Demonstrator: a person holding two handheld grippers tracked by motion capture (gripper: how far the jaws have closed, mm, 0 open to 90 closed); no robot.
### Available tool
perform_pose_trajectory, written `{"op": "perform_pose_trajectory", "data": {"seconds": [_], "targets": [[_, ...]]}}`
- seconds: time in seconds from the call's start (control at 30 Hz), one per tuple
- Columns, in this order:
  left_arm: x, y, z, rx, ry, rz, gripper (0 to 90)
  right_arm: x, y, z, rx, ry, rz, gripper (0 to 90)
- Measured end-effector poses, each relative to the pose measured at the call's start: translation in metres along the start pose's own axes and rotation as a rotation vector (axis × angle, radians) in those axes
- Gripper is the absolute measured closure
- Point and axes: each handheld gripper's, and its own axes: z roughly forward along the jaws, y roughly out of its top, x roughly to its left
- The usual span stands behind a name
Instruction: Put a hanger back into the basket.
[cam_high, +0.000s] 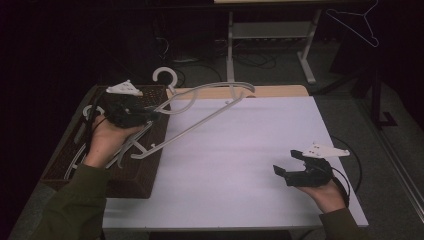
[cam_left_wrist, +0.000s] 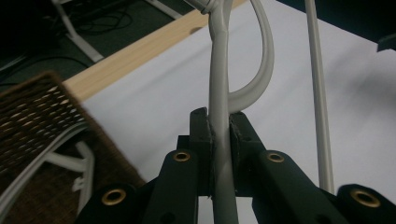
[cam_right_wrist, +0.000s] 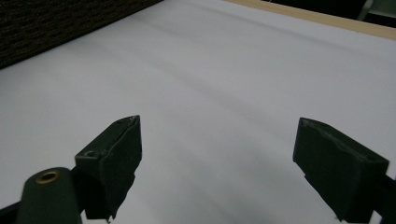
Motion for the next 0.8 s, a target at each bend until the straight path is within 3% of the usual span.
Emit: {"op": "perform_pose_trajectory", "data": {"seconds": [0.47,0.8], "targets": [[0.048,-0.029,-0.049,-0.002,0.133,-0.057,82.4,-0.001,-0.001,0.001,0.008,-0.013,-0.006,15.0],[0.079,-0.054,-0.073,0.004,0.227,-0.101,82.4,-0.001,-0.002,0.001,0.006,-0.02,-0.006,15.0]]}}
